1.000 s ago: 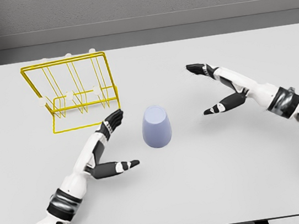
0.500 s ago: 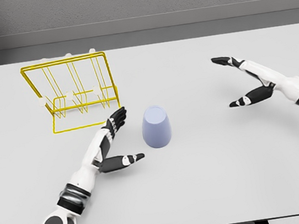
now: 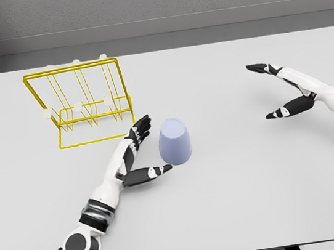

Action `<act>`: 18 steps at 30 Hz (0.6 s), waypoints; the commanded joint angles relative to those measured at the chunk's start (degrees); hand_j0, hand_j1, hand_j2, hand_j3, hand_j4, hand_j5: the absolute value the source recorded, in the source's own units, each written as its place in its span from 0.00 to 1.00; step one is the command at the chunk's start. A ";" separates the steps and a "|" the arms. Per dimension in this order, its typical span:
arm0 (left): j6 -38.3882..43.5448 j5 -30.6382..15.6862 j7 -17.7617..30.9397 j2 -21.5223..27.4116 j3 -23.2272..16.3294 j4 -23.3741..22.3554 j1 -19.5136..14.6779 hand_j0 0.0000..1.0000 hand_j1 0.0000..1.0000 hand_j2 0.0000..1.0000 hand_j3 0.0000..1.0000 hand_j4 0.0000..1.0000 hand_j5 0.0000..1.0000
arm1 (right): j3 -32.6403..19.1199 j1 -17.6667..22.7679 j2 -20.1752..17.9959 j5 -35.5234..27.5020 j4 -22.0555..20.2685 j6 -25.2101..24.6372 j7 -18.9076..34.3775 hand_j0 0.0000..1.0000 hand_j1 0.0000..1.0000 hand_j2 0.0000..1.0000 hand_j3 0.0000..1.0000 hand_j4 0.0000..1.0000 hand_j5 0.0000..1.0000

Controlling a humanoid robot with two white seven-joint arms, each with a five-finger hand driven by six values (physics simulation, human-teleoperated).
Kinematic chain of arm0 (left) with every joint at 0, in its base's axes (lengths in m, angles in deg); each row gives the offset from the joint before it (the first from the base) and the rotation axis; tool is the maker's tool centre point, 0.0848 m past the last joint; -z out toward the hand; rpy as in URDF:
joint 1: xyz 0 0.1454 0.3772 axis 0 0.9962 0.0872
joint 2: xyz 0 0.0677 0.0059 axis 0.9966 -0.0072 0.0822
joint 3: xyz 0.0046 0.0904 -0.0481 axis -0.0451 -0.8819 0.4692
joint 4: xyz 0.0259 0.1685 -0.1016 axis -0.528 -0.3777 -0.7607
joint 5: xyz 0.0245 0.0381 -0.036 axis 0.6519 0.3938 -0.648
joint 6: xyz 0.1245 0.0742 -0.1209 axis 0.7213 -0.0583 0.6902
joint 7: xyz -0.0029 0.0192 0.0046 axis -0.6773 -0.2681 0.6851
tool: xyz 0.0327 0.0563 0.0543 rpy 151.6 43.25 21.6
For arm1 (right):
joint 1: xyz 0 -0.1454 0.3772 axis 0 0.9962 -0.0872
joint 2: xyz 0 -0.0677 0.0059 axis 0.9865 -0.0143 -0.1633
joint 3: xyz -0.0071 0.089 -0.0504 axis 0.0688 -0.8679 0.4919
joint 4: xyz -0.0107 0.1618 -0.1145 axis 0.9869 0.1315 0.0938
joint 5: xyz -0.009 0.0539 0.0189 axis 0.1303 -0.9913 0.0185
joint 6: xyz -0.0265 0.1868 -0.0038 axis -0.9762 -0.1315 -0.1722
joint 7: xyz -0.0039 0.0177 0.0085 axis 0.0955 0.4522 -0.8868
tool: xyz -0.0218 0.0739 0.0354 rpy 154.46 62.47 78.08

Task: Place the cup on the cup holder with both arms

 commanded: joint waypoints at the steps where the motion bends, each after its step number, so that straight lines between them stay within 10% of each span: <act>1: 0.01 -0.03 -0.02 -0.81 -0.12 -0.35 0.00 1.00 1.00 1.00 1.00 1.00 1.00 | 0.03 0.00 0.06 -0.49 0.31 -0.16 -0.02 1.00 1.00 1.00 1.00 1.00 1.00; 18: 0.27 1.64 -0.02 -3.89 -1.52 -1.84 -1.76 1.00 1.00 1.00 1.00 1.00 1.00 | 0.38 -0.09 0.24 -0.57 0.58 -0.16 -0.02 1.00 1.00 1.00 1.00 1.00 1.00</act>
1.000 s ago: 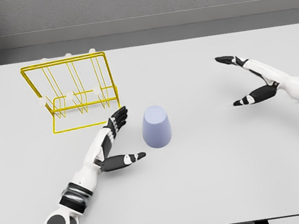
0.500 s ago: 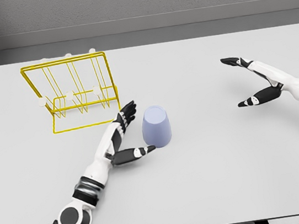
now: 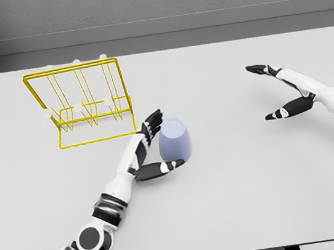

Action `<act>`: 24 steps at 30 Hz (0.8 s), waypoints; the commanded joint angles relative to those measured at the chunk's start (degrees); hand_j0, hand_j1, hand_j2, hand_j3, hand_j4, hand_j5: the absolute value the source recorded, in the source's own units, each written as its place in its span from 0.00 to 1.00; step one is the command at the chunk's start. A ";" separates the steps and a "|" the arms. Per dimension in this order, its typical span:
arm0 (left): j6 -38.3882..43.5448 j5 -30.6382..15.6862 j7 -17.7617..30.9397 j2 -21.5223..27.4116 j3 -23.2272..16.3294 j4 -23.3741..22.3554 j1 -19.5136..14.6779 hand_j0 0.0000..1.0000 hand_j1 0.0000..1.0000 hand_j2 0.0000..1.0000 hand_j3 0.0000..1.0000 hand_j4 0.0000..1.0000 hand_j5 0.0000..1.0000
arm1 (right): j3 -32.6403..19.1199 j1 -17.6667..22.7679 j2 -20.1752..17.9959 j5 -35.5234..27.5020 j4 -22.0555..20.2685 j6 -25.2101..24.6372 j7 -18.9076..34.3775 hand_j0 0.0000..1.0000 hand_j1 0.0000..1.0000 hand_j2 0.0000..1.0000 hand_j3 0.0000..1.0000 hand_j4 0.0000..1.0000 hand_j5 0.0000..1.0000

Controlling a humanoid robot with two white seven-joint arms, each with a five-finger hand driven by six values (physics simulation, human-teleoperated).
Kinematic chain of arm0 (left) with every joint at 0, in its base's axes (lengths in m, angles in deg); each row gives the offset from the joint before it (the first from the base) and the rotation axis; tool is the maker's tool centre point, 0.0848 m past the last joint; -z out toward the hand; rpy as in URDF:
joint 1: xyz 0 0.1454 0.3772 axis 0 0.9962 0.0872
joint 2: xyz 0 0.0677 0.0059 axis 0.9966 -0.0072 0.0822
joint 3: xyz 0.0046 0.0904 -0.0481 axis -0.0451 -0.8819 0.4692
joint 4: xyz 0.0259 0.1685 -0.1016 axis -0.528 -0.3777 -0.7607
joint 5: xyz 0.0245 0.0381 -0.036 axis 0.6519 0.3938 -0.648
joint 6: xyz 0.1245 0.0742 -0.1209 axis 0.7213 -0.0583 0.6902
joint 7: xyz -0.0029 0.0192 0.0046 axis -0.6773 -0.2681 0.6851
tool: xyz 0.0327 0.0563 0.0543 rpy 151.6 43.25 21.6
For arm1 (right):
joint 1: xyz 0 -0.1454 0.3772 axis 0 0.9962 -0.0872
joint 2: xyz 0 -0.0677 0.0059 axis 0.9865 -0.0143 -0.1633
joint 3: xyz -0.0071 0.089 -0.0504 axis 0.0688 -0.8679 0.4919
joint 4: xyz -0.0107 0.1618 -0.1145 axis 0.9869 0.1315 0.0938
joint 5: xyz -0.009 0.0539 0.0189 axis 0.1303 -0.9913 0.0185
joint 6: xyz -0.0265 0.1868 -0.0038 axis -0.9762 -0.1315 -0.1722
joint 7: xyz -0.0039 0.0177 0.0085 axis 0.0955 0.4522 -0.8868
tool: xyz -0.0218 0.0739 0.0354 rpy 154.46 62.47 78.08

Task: Place the cup on the cup holder with both arms

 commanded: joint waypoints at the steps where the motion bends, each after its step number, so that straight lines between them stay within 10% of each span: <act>1: 0.37 0.08 0.00 -0.65 -0.31 -0.03 0.00 1.00 1.00 1.00 1.00 1.00 1.00 | 0.08 0.00 0.09 -0.37 0.08 -0.11 -0.02 1.00 1.00 1.00 1.00 1.00 1.00; 24: 0.72 0.17 0.09 -3.46 -0.40 -3.54 -2.02 1.00 1.00 1.00 1.00 1.00 1.00 | 0.08 0.26 0.35 -0.37 -0.01 0.42 -0.02 1.00 1.00 1.00 1.00 1.00 1.00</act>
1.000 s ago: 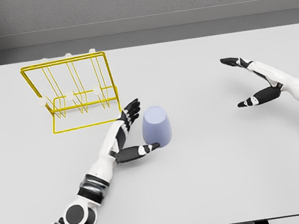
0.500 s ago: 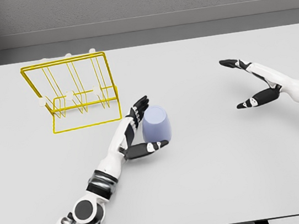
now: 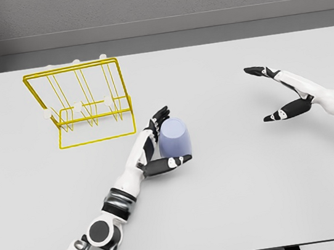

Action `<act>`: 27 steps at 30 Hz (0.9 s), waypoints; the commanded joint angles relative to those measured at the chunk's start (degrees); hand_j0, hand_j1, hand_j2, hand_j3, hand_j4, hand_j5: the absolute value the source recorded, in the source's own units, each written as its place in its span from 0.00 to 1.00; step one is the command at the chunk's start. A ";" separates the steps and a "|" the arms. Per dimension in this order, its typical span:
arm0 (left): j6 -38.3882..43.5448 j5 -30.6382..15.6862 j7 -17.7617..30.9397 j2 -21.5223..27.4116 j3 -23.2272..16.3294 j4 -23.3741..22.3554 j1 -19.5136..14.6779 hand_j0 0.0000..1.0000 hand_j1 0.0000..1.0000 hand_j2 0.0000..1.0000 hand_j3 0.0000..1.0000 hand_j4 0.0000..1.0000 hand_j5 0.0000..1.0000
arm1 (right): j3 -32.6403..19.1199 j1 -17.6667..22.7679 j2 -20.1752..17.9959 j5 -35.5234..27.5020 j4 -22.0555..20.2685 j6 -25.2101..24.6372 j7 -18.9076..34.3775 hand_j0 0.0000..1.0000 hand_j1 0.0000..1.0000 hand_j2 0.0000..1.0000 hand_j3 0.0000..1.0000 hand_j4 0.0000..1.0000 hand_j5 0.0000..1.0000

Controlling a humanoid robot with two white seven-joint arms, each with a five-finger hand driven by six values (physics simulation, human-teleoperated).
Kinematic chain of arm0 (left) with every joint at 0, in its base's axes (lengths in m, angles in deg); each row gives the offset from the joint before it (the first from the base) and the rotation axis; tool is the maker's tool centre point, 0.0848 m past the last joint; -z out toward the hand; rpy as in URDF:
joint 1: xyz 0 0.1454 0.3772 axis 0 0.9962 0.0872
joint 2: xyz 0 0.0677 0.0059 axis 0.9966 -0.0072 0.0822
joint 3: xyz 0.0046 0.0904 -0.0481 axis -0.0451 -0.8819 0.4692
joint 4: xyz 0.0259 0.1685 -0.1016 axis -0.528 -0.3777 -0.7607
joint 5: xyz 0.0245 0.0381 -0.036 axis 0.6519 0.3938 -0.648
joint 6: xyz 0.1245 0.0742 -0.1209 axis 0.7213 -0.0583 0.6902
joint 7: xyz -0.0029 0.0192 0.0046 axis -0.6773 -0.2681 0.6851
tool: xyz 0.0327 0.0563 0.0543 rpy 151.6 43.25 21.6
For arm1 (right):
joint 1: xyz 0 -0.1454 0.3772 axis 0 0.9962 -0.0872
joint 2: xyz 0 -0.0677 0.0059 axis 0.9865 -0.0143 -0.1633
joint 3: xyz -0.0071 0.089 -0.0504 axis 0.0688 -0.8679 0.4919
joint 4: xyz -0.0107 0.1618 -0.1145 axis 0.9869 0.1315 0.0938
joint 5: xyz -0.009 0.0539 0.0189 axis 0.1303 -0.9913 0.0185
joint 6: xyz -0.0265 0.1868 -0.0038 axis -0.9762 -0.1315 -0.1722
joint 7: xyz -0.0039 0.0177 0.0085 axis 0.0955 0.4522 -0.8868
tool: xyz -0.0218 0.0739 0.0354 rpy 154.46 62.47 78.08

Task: Place the cup on the cup holder with both arms

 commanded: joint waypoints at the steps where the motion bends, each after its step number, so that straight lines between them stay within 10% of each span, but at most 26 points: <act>1: 0.08 -0.04 0.02 -0.34 -0.01 -0.47 0.00 1.00 1.00 1.00 1.00 1.00 1.00 | -0.01 0.00 -0.04 -0.45 -0.12 -0.11 -0.02 1.00 1.00 1.00 1.00 1.00 1.00; 27: 0.08 2.16 -0.07 -1.13 0.25 -0.38 0.09 0.76 0.76 0.76 0.76 0.76 0.76 | 0.34 0.00 0.04 -0.54 -0.03 -0.11 -0.02 1.00 1.00 1.00 1.00 1.00 1.00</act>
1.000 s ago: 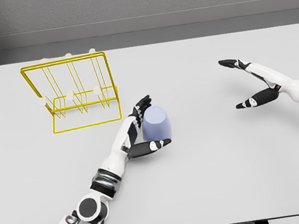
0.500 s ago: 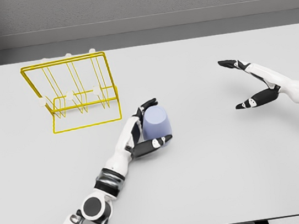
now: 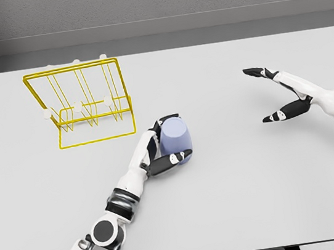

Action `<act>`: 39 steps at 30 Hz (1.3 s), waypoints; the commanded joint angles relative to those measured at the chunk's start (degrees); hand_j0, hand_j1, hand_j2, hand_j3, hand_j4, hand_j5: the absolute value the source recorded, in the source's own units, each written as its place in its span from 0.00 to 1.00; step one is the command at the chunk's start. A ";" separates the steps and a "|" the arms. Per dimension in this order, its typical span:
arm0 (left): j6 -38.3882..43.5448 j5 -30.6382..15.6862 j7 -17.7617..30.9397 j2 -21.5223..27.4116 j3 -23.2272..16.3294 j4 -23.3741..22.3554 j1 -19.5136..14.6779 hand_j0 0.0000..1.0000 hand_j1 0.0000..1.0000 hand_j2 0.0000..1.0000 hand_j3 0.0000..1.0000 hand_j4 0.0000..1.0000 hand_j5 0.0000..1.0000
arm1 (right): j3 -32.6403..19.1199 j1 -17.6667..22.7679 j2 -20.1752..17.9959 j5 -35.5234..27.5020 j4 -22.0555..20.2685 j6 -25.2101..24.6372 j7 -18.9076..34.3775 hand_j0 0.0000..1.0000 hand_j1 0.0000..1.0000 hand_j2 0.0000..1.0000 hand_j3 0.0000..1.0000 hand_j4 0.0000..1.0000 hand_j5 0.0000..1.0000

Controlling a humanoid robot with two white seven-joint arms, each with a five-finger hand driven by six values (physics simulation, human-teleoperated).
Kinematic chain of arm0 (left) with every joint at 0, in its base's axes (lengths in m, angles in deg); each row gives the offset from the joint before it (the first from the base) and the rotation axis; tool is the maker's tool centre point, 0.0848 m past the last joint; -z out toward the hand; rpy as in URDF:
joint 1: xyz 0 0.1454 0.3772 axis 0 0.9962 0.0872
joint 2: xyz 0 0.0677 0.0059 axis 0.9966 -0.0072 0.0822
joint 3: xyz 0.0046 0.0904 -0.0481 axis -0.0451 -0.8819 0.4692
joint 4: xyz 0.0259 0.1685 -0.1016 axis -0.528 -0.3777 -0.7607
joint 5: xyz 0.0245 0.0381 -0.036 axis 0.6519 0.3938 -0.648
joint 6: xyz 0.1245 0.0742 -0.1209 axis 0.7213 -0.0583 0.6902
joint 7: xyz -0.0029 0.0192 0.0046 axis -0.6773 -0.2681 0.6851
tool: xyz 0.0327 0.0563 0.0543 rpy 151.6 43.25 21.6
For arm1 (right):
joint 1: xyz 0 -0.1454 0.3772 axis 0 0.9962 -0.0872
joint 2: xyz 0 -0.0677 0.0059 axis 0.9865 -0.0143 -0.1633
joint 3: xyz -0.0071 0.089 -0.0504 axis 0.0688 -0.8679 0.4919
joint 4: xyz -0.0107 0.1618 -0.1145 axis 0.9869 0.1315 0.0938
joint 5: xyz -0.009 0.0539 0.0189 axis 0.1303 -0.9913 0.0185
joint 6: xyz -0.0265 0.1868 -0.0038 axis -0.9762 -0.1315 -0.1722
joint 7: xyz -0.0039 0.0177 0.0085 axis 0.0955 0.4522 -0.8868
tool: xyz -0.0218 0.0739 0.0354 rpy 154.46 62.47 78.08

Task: Place the cup on the cup holder with both arms

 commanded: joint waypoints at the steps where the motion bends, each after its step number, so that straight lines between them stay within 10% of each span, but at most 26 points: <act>1: -0.03 -0.03 0.06 0.26 0.01 0.87 0.00 0.76 0.76 0.76 0.76 0.76 0.76 | 0.09 0.00 -0.05 -0.45 -0.05 -0.11 -0.02 1.00 1.00 1.00 1.00 1.00 1.00; 39: -0.91 -0.30 0.15 1.06 4.23 11.77 -0.18 0.77 0.77 0.77 0.77 0.77 0.77 | 0.79 -0.26 -0.05 -0.45 -0.05 -0.11 -0.02 1.00 1.00 1.00 1.00 1.00 1.00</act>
